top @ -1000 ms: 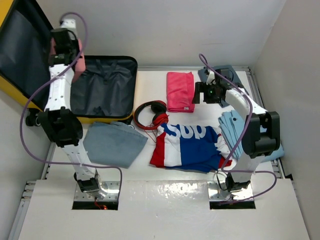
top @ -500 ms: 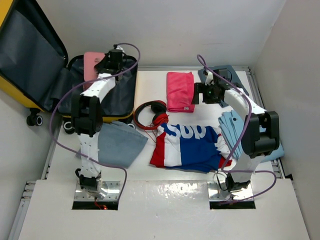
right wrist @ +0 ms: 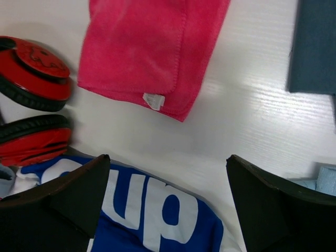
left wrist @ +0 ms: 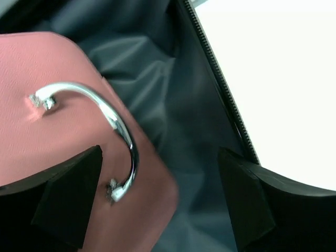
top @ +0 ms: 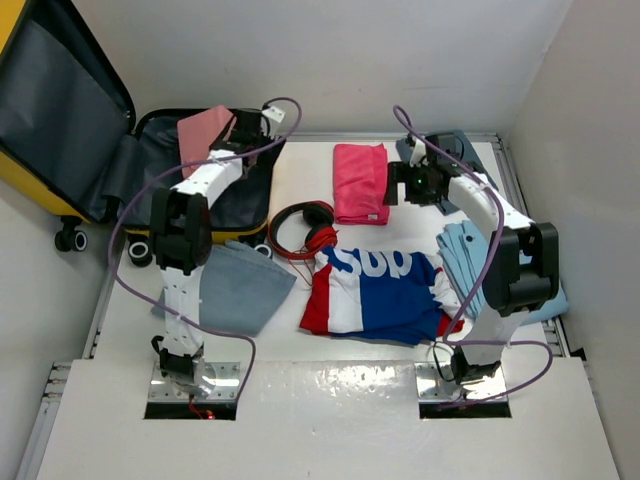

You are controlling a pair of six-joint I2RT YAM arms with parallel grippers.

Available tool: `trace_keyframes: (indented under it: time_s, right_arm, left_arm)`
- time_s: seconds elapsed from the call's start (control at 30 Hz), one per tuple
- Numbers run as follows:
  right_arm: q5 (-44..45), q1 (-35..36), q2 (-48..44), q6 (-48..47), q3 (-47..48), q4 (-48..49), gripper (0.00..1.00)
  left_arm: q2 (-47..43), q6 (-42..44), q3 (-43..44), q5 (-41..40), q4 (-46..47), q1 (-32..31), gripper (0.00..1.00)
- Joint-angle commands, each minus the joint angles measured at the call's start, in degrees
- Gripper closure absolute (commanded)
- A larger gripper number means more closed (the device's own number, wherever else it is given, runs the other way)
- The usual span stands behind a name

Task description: Pack the luggage

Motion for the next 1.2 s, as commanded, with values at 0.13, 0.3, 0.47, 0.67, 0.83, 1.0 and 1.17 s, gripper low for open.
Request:
trace_keyframes:
  time_s: [0.13, 0.3, 0.47, 0.67, 0.83, 1.0, 1.17]
  right_arm:
    - [-5.4, 3.56, 2.17, 4.59, 10.63, 3.04, 0.09]
    - [-6.64, 8.39, 8.58, 12.06, 22.63, 7.61, 0.13]
    - [-6.91, 13.49, 16.04, 16.11, 33.63, 12.89, 0.15]
    - [-7.96, 18.32, 25.63, 24.72, 39.02, 25.87, 0.15]
    - [-5.85, 22.19, 33.97, 29.9, 42.89, 35.01, 0.16]
    - [-4.97, 24.74, 40.66, 34.57, 47.63, 42.32, 0.15]
    - [-1.99, 27.03, 46.46, 37.03, 51.24, 46.99, 0.13]
  left_arm:
    - [-10.37, -18.45, 2.33, 28.22, -0.19, 8.85, 0.03]
    - [-18.01, -29.9, 1.8, 37.13, 6.14, 14.31, 0.03]
    - [-21.72, -30.29, 0.05, 31.89, 5.01, 18.35, 0.05]
    - [-19.53, -27.98, -5.84, 26.14, -0.44, 24.33, 0.12]
    - [-15.04, -33.42, -8.3, 36.77, 1.66, 27.59, 0.22]
    - [-11.7, -36.41, -8.83, 41.53, 6.23, 28.64, 0.2]
    - [-8.71, -38.97, -8.31, 47.41, 7.47, 29.26, 0.19]
